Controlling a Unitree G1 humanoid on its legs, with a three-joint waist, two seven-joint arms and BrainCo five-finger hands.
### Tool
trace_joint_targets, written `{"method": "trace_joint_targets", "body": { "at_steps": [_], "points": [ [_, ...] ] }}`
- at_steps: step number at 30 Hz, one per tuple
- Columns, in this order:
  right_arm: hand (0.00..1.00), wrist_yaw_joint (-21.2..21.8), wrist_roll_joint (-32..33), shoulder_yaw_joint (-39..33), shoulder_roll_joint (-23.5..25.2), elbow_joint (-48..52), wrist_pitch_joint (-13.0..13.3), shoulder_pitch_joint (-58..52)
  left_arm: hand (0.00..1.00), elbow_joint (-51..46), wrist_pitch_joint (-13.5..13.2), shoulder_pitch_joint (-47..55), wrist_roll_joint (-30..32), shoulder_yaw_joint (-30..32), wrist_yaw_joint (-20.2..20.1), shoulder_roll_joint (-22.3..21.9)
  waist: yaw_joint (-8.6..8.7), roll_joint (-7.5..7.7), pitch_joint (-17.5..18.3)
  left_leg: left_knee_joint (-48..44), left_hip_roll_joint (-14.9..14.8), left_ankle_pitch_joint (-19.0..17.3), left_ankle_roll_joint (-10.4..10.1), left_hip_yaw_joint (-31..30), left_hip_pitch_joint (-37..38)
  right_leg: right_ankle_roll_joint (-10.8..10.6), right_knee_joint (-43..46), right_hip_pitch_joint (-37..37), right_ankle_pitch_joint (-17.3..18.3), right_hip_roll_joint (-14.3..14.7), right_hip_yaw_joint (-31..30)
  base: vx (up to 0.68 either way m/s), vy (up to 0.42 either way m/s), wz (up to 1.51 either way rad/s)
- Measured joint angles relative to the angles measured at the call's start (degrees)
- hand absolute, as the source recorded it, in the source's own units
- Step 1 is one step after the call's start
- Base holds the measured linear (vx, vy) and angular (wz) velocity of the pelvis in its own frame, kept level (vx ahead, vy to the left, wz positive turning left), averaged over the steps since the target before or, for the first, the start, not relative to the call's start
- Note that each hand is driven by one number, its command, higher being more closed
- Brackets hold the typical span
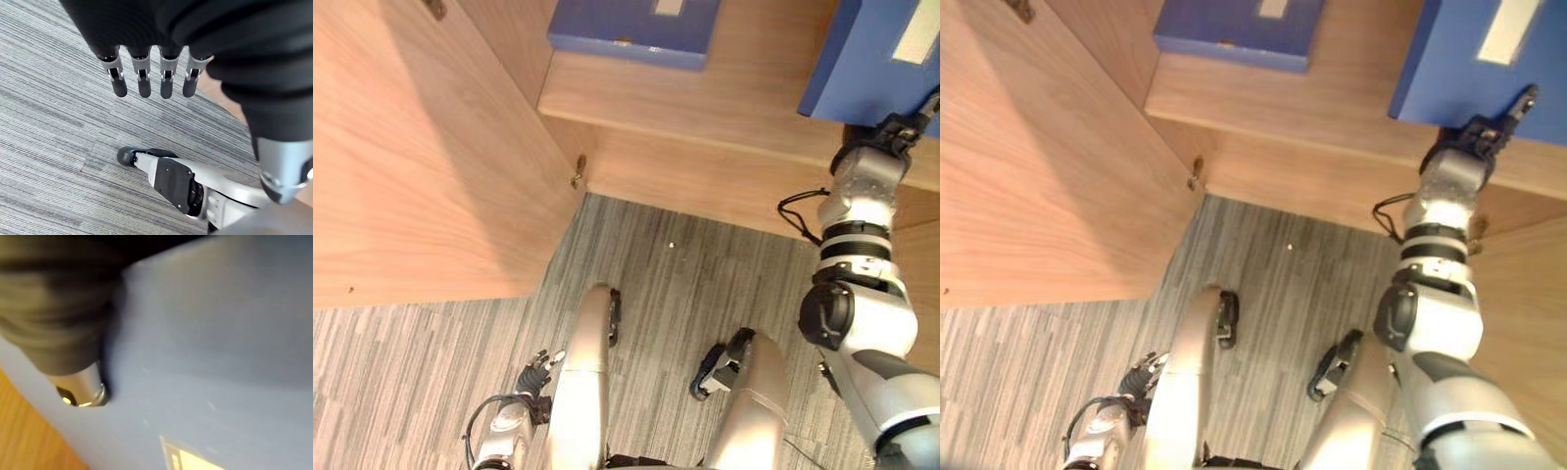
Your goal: Walk over to the cabinet, pick up the folder, carry it to the office cabinet, place the folder inside the office cabinet, then close the office cabinet door
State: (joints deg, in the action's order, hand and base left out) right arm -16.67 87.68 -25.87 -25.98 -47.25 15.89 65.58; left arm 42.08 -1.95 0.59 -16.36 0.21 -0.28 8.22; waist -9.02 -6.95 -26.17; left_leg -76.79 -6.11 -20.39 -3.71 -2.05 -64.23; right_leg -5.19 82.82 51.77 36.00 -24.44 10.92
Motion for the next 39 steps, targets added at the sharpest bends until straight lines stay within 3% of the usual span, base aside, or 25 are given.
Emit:
{"method": "trace_joint_targets", "body": {
  "at_steps": [3, 14, 21, 22, 26, 33, 37, 39],
  "points": [
    [1.0, -1.66, 1.33, 0.36, -3.29, -1.58, 0.1, 0.32, 0.0, 0.03, 0.22, 0.66, -0.21, 0.01, 0.08, -0.59, 0.03, -0.75, -0.11, -2.08, 1.07, -0.02, -0.01, -0.16, -2.84, 0.05, 3.4, 2.81, 1.51, -1.57, -0.74, -0.01, -0.027, 0.17],
    [1.0, -3.89, 1.18, 7.0, -12.26, -4.51, -0.7, 4.61, 0.0, 1.34, 0.31, 0.95, -2.42, 0.29, 1.12, -0.98, 0.3, -1.87, -0.5, -4.5, 1.06, 0.83, -0.1, 0.14, -8.8, 0.94, 8.64, 10.7, 2.62, -1.64, -3.37, -0.04, -0.049, 0.0],
    [1.0, -4.19, 1.22, 7.47, -13.27, -4.51, -0.97, 5.03, 0.0, 2.42, 0.25, 0.96, -2.5, 1.87, 1.44, -1.33, 0.9, -1.89, -0.5, -4.3, 0.82, 1.16, -0.67, 0.86, -8.55, 0.95, 8.78, 11.22, 2.61, -1.62, -4.08, -0.01, -0.047, -0.01],
    [0.0, -4.32, 1.22, 7.46, -13.27, -4.51, -0.97, 5.29, 0.0, 2.45, 0.26, 0.96, -2.55, 2.24, 1.53, -1.33, 0.92, -1.89, -0.5, -4.31, 0.82, 1.17, -0.66, 1.0, -8.48, 0.95, 8.83, 11.27, 2.61, -1.64, -4.25, -0.02, -0.037, -0.01],
    [0.0, -4.19, 1.06, 7.54, -13.29, -4.48, -1.03, 7.22, 0.0, 2.46, 0.27, 0.96, -3.71, 4.01, 1.59, -1.42, 1.09, -1.86, -0.52, -4.22, 0.77, 1.16, -0.66, 1.65, -7.66, 0.94, 9.01, 11.26, 2.61, -1.72, -4.94, -0.02, -0.038, -0.03],
    [0.0, 0.75, -1.52, 12.31, -15.58, -3.35, -3.41, 9.82, 0.0, 2.46, 0.24, 1.3, -4.01, 4.67, 1.5, -1.43, 1.52, -1.84, -0.54, -3.76, 0.59, 1.26, -0.83, 1.68, -6.58, 0.94, 8.88, 10.36, 2.61, -1.6, -4.82, -0.02, -0.044, -0.01],
    [0.0, 3.28, -6.05, 16.23, -17.0, -3.7, -6.29, 9.86, 0.0, 2.45, 0.25, 1.33, -4.47, 5.33, 1.02, -1.42, 1.63, -1.84, -0.54, -3.4, 0.66, 1.46, -0.95, 1.2, -6.48, 0.94, 8.49, 9.76, 2.61, -1.57, -4.06, -0.02, -0.044, 0.03],
    [0.0, 4.91, -12.43, 20.46, -18.5, -4.92, -9.78, 9.94, 0.0, 2.48, 0.26, 1.33, -4.46, 5.45, 0.87, -1.39, 1.67, -1.84, -0.54, -3.34, 0.71, 1.51, -0.96, 1.11, -6.48, 0.94, 8.39, 9.58, 2.61, -1.6, -3.86, -0.01, -0.017, 0.01]
  ]
}}
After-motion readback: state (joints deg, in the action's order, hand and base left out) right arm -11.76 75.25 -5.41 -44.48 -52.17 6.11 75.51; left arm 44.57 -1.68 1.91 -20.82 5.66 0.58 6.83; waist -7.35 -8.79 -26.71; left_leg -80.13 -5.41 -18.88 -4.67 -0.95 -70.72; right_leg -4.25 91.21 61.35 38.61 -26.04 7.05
